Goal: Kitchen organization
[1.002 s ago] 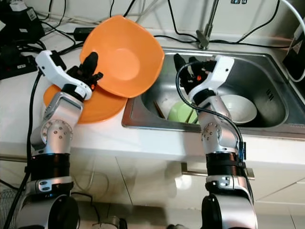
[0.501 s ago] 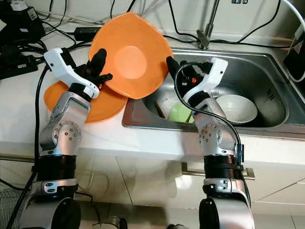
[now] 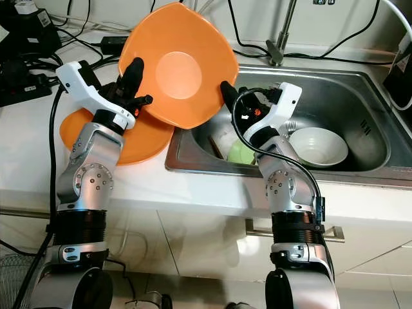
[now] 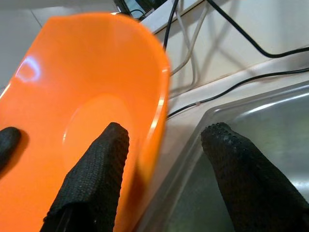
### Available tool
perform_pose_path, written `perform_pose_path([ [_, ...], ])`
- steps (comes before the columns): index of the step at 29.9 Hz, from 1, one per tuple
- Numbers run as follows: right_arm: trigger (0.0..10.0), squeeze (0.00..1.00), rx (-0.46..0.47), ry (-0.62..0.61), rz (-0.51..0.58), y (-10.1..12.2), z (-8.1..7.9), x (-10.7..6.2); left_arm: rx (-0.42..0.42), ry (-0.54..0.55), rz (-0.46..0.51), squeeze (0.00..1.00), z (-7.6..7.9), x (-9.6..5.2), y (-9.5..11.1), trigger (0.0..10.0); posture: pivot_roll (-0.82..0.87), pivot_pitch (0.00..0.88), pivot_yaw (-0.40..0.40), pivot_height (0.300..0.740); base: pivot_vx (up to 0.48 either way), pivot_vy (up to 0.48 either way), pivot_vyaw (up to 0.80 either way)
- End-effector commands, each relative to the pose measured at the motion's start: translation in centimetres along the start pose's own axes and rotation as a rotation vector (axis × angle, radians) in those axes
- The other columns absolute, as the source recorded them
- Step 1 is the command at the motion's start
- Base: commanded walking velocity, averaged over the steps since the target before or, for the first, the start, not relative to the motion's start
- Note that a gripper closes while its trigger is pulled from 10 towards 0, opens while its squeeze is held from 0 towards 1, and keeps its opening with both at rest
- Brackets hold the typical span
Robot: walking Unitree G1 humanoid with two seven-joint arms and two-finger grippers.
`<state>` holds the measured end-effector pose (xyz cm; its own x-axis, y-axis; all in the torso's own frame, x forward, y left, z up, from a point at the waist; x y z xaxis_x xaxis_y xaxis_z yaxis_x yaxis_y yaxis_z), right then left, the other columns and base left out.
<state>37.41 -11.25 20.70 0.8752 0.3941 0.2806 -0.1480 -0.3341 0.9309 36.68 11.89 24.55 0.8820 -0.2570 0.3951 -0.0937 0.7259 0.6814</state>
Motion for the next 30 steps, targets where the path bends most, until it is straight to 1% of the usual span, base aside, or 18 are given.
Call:
perform_pose_path([
  [1, 10.0, 0.0, 0.024, 0.01, 0.003, 0.02, -0.16, -0.08, 0.004, -0.083, 0.008, 0.0, 1.72, 0.26, 0.1, 10.0, 0.07, 0.025, 0.017, 0.74, 0.0, 0.0, 0.0],
  [4, 10.0, 0.0, 0.039, 0.01, 0.006, 0.02, -0.19, -0.08, -0.002, -0.092, 0.002, 0.0, 1.91, 0.26, -0.18, 10.0, 0.07, 0.02, 0.017, 0.74, 0.0, 0.0, 0.0],
  [5, 8.9, 0.0, 0.055, 0.011, 0.012, 0.07, -0.2, -0.1, -0.001, -0.095, 0.001, 0.0, 1.94, 0.27, -0.24, 10.0, 0.07, 0.018, 0.017, 0.74, 0.0, 0.0, 0.0],
  [6, 8.9, 0.0, 0.055, 0.011, 0.012, 0.07, -0.2, -0.1, -0.001, -0.095, 0.001, 0.0, 1.94, 0.27, -0.24, 10.0, 0.07, 0.018, 0.017, 0.74, 0.0, 0.0, 0.0],
  [7, 5.6, 0.0, 0.071, 0.01, 0.017, 0.12, -0.18, -0.11, 0.0, -0.096, 0.0, 0.0, 1.96, 0.28, -0.26, 10.0, 0.07, 0.018, 0.017, 0.74, 0.0, 0.0, 0.0],
  [8, 1.8, 0.0, 0.085, 0.009, 0.021, 0.15, -0.16, -0.12, 0.001, -0.098, 0.0, 0.0, 1.95, 0.28, -0.27, 10.0, 0.07, 0.016, 0.017, 0.74, 0.0, 0.0, 0.0],
  [9, 0.0, 0.0, 0.093, 0.007, 0.023, 0.18, -0.11, -0.12, 0.003, -0.095, 0.002, 0.0, 1.9, 0.31, -0.25, 10.0, 0.07, 0.016, 0.017, 0.74, 0.0, 0.0, 0.0],
  [18, 0.0, 0.0, 0.115, 0.015, 0.032, 0.37, -0.11, -0.11, 0.022, -0.067, 0.032, 0.0, 1.42, 0.46, 0.21, 10.0, 0.07, 0.005, 0.017, 0.74, 0.0, 0.0, 0.0],
  [23, 0.0, 0.0, 0.119, 0.017, 0.032, 0.38, -0.16, -0.09, 0.035, -0.065, 0.033, 0.0, 1.39, 0.45, 0.2, 10.0, 0.07, 0.003, 0.017, 0.74, 0.0, 0.0, 0.0],
  [25, 0.0, 0.0, 0.122, 0.023, 0.034, 0.41, -0.27, -0.08, 0.061, -0.068, 0.023, 0.0, 1.46, 0.41, -0.03, 10.0, 0.07, 0.003, 0.017, 0.74, 0.0, 0.0, 0.0],
  [28, 0.0, 0.0, 0.123, 0.026, 0.035, 0.44, -0.31, -0.08, 0.069, -0.067, 0.022, 0.0, 1.47, 0.39, -0.1, 10.0, 0.07, 0.004, 0.017, 0.74, 0.0, 0.0, 0.0],
  [29, 0.0, 0.0, 0.123, 0.027, 0.035, 0.46, -0.33, -0.09, 0.071, -0.067, 0.018, 1.0, 1.45, 0.39, -0.16, 10.0, 0.07, 0.006, 0.018, 0.74, 0.0, 0.0, 0.0],
  [30, 0.0, 0.0, 0.124, 0.027, 0.036, 0.48, -0.34, -0.09, 0.074, -0.07, 0.014, 1.0, 1.44, 0.39, -0.22, 10.0, 0.07, 0.006, 0.018, 0.74, 0.0, 0.0, 0.0],
])
Point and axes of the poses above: a point about 5 cm out from each wrist's last joint towards the gripper, its own x axis pointing out of the wrist towards the gripper, its own y axis along the axis of the wrist's last joint, z = x × y, the point moved 2 cm from there along x, pointing out of the wrist towards the gripper, and after that the axes turned 15 degrees about -x, right-handed, at the moved point
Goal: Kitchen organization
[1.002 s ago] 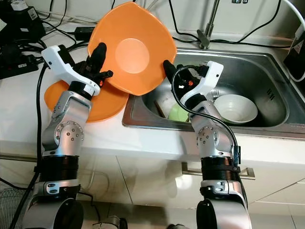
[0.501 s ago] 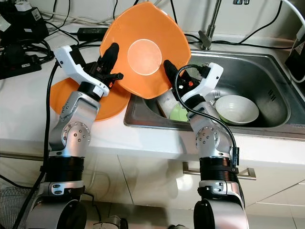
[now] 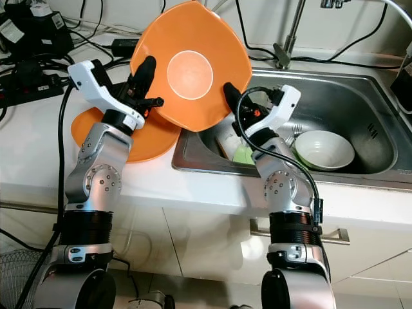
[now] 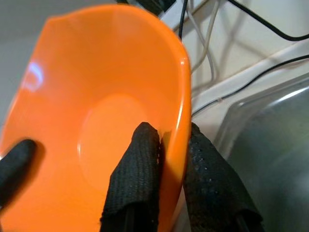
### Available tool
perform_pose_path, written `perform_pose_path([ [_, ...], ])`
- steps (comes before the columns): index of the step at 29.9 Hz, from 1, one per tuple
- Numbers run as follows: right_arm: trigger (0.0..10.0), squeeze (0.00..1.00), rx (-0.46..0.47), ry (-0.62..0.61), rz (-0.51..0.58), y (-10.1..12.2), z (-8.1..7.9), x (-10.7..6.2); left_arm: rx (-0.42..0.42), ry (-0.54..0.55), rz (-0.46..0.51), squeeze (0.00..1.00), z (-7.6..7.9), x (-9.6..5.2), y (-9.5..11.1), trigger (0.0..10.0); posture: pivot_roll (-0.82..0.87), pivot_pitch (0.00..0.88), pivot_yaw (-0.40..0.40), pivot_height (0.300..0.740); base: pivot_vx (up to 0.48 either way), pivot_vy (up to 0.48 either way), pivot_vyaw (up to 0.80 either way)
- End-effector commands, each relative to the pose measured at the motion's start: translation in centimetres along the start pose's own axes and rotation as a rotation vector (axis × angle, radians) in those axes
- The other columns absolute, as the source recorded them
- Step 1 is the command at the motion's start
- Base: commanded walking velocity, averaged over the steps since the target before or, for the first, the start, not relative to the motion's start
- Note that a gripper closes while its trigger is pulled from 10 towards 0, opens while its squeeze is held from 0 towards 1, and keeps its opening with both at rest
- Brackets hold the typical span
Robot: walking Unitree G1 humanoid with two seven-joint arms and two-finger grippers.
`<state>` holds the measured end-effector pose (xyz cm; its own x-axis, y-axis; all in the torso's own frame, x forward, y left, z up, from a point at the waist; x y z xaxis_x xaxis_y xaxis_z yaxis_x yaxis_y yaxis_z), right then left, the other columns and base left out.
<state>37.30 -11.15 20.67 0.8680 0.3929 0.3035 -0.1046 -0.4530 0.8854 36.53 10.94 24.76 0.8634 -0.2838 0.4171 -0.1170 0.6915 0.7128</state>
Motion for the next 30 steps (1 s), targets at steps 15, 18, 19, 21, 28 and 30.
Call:
perform_pose_path([
  [15, 0.0, 0.0, 0.013, -0.016, 0.034, 1.1, 0.2, -0.1, 0.033, -0.029, -0.009, 1.0, 0.7, 0.1, -0.1, 10.0, 0.07, 0.018, 0.018, 0.74, 0.0, 0.0, 0.0],
  [18, 0.0, 0.0, 0.018, -0.053, 0.049, 1.5, 0.7, 0.0, 0.036, -0.034, -0.025, 1.0, 0.8, 0.0, -0.4, 10.0, 0.07, 0.021, 0.018, 0.74, 0.0, 0.0, 0.0],
  [19, 0.0, 0.0, 0.033, -0.094, 0.077, 2.0, 1.3, 0.0, 0.044, -0.037, -0.04, 1.0, 0.8, -0.1, -0.6, 10.0, 0.07, 0.024, 0.016, 0.74, 0.0, 0.0, 0.0],
  [21, 0.0, 0.0, 0.041, -0.112, 0.093, 2.3, 1.6, 0.1, 0.049, -0.037, -0.048, 1.0, 0.8, -0.1, -0.7, 10.0, 0.07, 0.024, 0.016, 0.74, 0.0, 0.0, 0.0],
  [28, 0.0, 0.0, 0.086, -0.26, 0.187, 4.4, 4.0, 0.1, 0.062, -0.031, -0.074, 0.0, 0.7, -0.2, -1.2, 10.0, 0.07, 0.026, 0.014, 0.74, 0.0, 0.0, 0.0],
  [30, 0.0, 0.0, 0.082, -0.304, 0.204, 5.0, 4.7, 0.0, 0.059, -0.032, -0.08, 0.0, 0.7, -0.2, -1.3, 10.0, 0.07, 0.026, 0.014, 0.74, 0.0, 0.0, 0.0],
])
Point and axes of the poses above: a point about 5 cm out from each wrist's last joint towards the gripper, its own x axis pointing out of the wrist towards the gripper, its own y axis along the axis of the wrist's last joint, z = x × y, the point moved 2 cm from there along x, pointing out of the wrist towards the gripper, and after that the axes turned 15 degrees about -x, right-handed, at the moved point
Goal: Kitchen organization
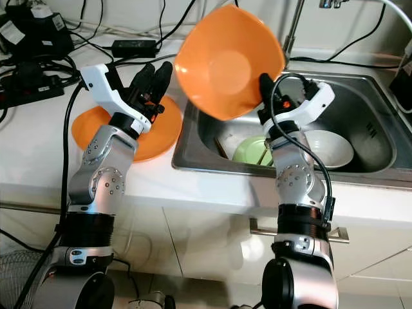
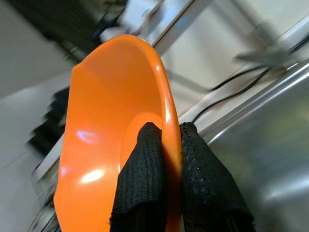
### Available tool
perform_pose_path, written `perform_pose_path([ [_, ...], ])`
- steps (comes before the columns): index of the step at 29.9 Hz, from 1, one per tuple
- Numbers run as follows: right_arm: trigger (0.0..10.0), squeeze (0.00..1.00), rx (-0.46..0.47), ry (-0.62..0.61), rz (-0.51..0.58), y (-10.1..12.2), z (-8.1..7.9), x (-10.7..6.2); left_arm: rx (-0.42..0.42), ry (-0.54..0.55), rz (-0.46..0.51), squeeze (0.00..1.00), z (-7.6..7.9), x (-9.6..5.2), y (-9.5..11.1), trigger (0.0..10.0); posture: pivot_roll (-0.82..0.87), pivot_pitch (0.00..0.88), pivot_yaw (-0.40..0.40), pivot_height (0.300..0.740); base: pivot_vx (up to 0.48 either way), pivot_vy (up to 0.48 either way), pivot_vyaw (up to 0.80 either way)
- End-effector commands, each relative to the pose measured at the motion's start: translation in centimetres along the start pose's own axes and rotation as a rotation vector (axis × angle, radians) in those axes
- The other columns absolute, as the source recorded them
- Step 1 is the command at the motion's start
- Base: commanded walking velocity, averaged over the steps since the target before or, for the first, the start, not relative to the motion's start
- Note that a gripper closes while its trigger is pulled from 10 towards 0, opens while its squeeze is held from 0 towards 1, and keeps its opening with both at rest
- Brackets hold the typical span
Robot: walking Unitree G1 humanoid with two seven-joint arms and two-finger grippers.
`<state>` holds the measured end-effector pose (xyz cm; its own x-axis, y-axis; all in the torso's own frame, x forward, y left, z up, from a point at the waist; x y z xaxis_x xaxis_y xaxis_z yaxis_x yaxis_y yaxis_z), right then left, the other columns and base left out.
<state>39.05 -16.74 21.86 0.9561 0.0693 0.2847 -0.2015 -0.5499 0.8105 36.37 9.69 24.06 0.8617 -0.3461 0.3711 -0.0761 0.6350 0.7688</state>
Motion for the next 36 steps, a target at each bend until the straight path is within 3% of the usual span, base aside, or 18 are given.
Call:
perform_pose_path([
  [1, 0.0, 0.0, -0.024, -0.048, 0.087, 2.3, 0.5, 0.7, 0.009, -0.022, -0.027, 0.0, 0.3, -0.2, -0.1, 10.0, 0.07, 0.027, 0.014, 0.74, 0.0, 0.0, 0.0],
  [3, 0.0, 0.0, -0.073, -0.069, 0.092, 2.7, 0.8, 0.9, 0.012, -0.028, -0.044, 0.0, 0.4, -0.2, -0.3, 10.0, 0.07, 0.026, 0.015, 0.74, 0.0, 0.0, 0.0],
  [4, 0.0, 0.0, -0.144, -0.093, 0.094, 3.1, 1.1, 1.1, 0.036, -0.044, -0.088, 0.0, 0.6, -0.3, -0.8, 10.0, 0.07, 0.026, 0.016, 0.74, 0.0, 0.0, 0.0],
  [5, 2.4, 0.0, -0.206, -0.109, 0.096, 3.4, 1.3, 1.3, 0.06, -0.058, -0.127, 0.0, 0.8, -0.4, -1.2, 10.0, 0.07, 0.026, 0.015, 0.74, 0.0, 0.0, 0.0],
  [6, 10.0, 0.0, -0.307, -0.124, 0.077, 3.6, 1.5, 1.6, 0.09, -0.074, -0.194, 0.0, 1.0, -0.6, -1.9, 10.0, 0.07, 0.026, 0.014, 0.74, 0.0, 0.0, 0.0],
  [7, 10.0, 0.0, -0.372, -0.132, 0.064, 3.7, 1.6, 1.8, 0.108, -0.084, -0.238, 0.0, 1.1, -0.7, -2.4, 10.0, 0.07, 0.027, 0.014, 0.74, 0.0, 0.0, 0.0],
  [8, 10.0, 0.0, -0.372, -0.132, 0.064, 3.7, 1.6, 1.8, 0.108, -0.084, -0.238, 0.0, 1.1, -0.7, -2.4, 10.0, 0.07, 0.027, 0.014, 0.74, 0.0, 0.0, 0.0],
  [10, 10.0, 0.0, -0.522, -0.112, 0.062, 3.9, 1.4, 2.2, 0.151, -0.088, -0.335, 0.0, 1.0, -1.2, -3.4, 10.0, 0.07, 0.028, 0.013, 0.74, 0.0, 0.0, 0.0],
  [11, 10.0, 0.0, -0.522, -0.112, 0.062, 3.9, 1.4, 2.2, 0.151, -0.088, -0.335, 0.0, 1.0, -1.2, -3.4, 10.0, 0.07, 0.028, 0.013, 0.74, 0.0, 0.0, 0.0],
  [15, 10.0, 0.0, -0.846, -0.079, 0.009, 3.5, 1.1, 3.1, 0.192, -0.112, -0.471, 0.0, 1.1, -2.3, -4.6, 10.0, 0.08, 0.029, 0.009, 0.74, 0.0, 0.0, 0.0],
  [20, 10.0, 0.0, -1.038, -0.034, -0.044, 2.5, 1.0, 3.4, 0.233, -0.126, -0.584, 0.0, 0.9, -3.4, -5.5, 10.0, 0.08, 0.026, 0.003, 0.74, 0.0, 0.0, 0.0],
  [27, 10.0, 0.0, -1.143, -0.012, -0.142, 0.7, 2.0, 3.4, 0.236, -0.126, -0.658, 0.0, 1.0, -4.4, -6.1, 10.0, 0.1, 0.03, -0.005, 0.74, 0.0, 0.0, 0.0],
  [36, 10.0, 0.0, -1.229, 0.04, -0.251, -1.7, 2.7, 2.7, 0.236, -0.123, -0.679, 0.0, 1.3, -4.8, -6.0, 10.0, 0.1, 0.032, -0.003, 0.74, 0.0, 0.0, 0.0],
])
Point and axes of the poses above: a point about 5 cm out from each wrist's last joint towards the gripper, its own x axis pointing out of the wrist towards the gripper, its own y axis along the axis of the wrist's last joint, z = x × y, the point moved 2 cm from there along x, pointing out of the wrist towards the gripper, and after that the axes turned 15 degrees about -x, right-handed, at the moved point
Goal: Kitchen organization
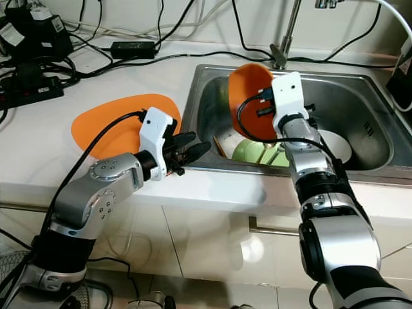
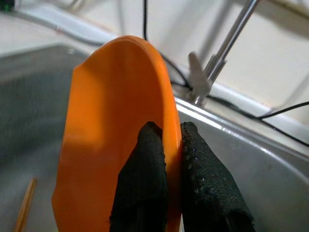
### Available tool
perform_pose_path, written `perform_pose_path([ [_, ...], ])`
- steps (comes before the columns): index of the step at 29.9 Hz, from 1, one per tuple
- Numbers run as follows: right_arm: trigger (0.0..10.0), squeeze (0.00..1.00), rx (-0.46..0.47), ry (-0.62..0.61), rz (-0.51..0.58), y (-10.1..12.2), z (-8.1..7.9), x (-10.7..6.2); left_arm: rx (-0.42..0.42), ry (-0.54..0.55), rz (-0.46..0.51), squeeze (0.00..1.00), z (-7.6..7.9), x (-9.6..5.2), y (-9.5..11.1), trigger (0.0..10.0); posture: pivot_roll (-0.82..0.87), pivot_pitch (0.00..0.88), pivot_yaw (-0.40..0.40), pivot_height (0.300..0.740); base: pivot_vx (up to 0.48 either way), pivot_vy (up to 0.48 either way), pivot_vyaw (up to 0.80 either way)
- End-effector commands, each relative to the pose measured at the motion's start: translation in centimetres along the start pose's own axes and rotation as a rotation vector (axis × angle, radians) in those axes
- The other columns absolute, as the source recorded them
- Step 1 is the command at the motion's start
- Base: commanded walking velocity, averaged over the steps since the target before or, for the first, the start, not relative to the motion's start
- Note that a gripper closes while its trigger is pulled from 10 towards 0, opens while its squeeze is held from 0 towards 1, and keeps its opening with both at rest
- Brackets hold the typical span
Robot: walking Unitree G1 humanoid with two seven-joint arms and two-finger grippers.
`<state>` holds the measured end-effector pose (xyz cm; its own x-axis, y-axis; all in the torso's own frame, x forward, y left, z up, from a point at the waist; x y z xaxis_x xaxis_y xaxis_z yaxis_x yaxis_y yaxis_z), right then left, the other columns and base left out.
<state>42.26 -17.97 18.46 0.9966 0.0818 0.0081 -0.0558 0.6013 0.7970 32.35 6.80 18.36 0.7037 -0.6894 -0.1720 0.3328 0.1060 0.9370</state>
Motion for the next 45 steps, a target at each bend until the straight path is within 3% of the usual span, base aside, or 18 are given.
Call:
perform_pose_path([
  [1, 10.0, 0.0, -0.043, 0.001, 0.033, 0.9, 0.5, 0.3, 0.008, -0.005, -0.015, 0.0, 0.3, -0.1, -0.1, 10.0, 0.1, 0.032, -0.003, 0.74, 0.0, 0.0, 0.0],
  [28, 10.0, 0.0, -0.134, 0.231, -0.029, -1.1, -4.7, -0.4, -0.011, -0.001, -0.046, 0.0, 0.7, -0.5, -0.7, 10.0, 0.12, 0.038, -0.012, 0.74, 0.0, 0.0, 0.0],
  [29, 10.0, 0.2, -0.131, 0.236, -0.029, -1.1, -4.9, -0.4, -0.012, -0.001, -0.047, 0.0, 0.7, -0.5, -0.7, 10.0, 0.12, 0.037, -0.012, 0.74, 0.0, 0.0, 0.0],
  [30, 10.0, 0.2, -0.128, 0.237, -0.029, -1.1, -4.9, -0.4, -0.012, -0.001, -0.047, 0.0, 0.7, -0.5, -0.7, 10.0, 0.12, 0.037, -0.012, 0.74, 0.0, 0.0, 0.0],
  [31, 10.0, 0.85, -0.126, 0.239, -0.03, -1.1, -4.9, -0.4, -0.012, -0.002, -0.048, 0.0, 0.7, -0.5, -0.7, 10.0, 0.12, 0.037, -0.012, 0.74, 0.0, 0.0, 0.0],
  [32, 10.0, 1.0, -0.125, 0.24, -0.031, -1.1, -5.0, -0.4, -0.012, -0.003, -0.048, 0.0, 0.7, -0.5, -0.8, 10.0, 0.12, 0.037, -0.012, 0.74, 0.0, 0.0, 0.0],
  [37, 10.0, 1.0, -0.123, 0.242, -0.033, -1.2, -5.0, -0.5, -0.013, -0.004, -0.049, 0.0, 0.7, -0.5, -0.7, 10.0, 0.12, 0.037, -0.011, 0.74, 0.0, 0.0, 0.0],
  [38, 10.0, 0.85, -0.123, 0.243, -0.034, -1.2, -5.1, -0.5, -0.013, -0.005, -0.049, 0.0, 0.8, -0.5, -0.7, 10.0, 0.12, 0.037, -0.011, 0.74, 0.0, 0.0, 0.0],
  [39, 10.0, 0.85, -0.124, 0.243, -0.034, -1.2, -5.1, -0.5, -0.013, -0.006, -0.049, 0.0, 0.8, -0.5, -0.7, 10.0, 0.12, 0.036, -0.01, 0.74, 0.0, 0.0, 0.0],
  [40, 10.0, 0.0, -0.125, 0.244, -0.034, -1.2, -5.1, -0.5, -0.013, -0.006, -0.049, 0.0, 0.8, -0.5, -0.7, 10.0, 0.12, 0.036, -0.01, 0.74, 0.0, 0.0, 0.0],
  [45, 10.0, 0.0, -0.117, 0.251, -0.031, -1.3, -5.4, -0.6, -0.013, -0.008, -0.051, 0.0, 0.8, -0.4, -0.8, 10.0, 0.12, 0.035, -0.009, 0.74, 0.0, 0.0, 0.0],
])
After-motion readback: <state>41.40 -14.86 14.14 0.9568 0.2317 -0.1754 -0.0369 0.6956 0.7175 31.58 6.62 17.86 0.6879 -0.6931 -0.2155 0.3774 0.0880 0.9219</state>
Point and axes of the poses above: a point about 5 cm out from each wrist's last joint towards the gripper, its own x axis pointing out of the wrist towards the gripper, its own y axis along the axis of the wrist's last joint, z = x × y, the point moved 2 cm from there along x, pointing out of the wrist towards the gripper, and after that the axes turned 15 degrees about -x, right-handed, at the moved point
